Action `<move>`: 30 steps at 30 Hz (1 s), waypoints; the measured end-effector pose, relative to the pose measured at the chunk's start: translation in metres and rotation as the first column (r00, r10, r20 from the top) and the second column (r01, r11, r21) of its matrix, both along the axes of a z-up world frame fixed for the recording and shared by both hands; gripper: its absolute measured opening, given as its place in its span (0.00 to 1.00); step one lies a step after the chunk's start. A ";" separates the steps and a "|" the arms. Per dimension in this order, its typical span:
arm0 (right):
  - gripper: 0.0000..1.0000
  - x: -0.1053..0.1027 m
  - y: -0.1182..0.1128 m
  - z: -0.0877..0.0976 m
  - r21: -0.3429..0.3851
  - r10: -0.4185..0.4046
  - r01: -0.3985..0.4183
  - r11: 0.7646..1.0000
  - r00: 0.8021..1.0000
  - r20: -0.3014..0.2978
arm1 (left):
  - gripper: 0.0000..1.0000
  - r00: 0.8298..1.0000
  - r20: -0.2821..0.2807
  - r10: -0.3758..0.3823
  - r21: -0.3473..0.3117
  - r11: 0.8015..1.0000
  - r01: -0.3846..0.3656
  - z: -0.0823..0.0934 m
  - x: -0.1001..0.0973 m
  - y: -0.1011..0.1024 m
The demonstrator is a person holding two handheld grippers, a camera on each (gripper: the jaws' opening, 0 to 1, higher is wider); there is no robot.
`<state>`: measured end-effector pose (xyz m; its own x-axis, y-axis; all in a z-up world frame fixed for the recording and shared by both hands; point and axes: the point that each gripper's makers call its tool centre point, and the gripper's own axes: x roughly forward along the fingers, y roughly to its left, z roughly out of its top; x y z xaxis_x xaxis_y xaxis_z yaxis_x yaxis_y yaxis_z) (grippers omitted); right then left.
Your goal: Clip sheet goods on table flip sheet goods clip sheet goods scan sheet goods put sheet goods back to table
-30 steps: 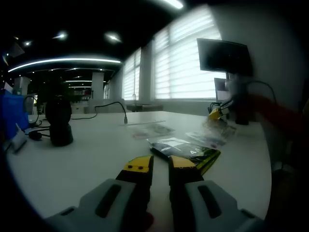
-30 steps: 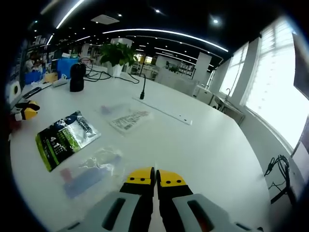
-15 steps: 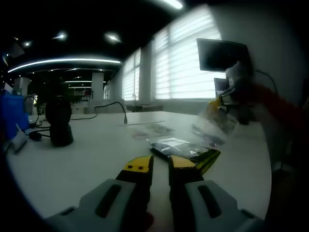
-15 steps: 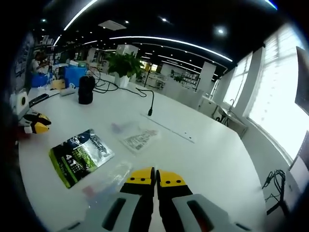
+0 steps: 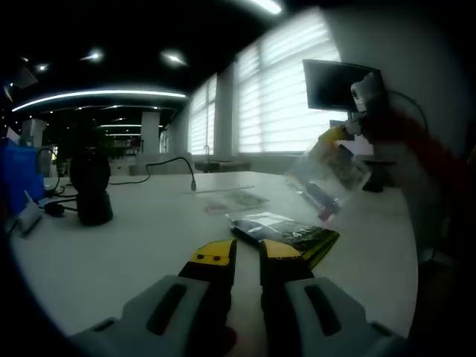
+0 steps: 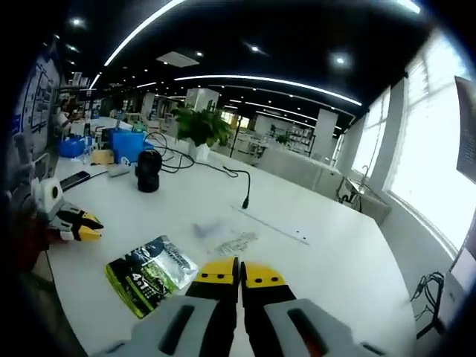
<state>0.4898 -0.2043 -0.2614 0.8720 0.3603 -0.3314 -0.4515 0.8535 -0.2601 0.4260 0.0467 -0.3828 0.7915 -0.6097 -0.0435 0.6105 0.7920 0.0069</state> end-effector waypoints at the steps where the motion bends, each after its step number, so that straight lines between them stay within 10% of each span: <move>1: 0.00 -0.001 0.002 0.003 0.004 0.002 -0.002 1.000 1.000 0.003 | 0.06 1.000 0.000 0.000 0.000 1.000 0.000 0.000 0.000 0.000; 30: 0.00 0.040 0.063 0.069 0.122 0.034 -0.049 0.991 0.992 0.126 | 0.06 1.000 0.000 0.002 -0.004 1.000 -0.002 0.001 0.003 0.000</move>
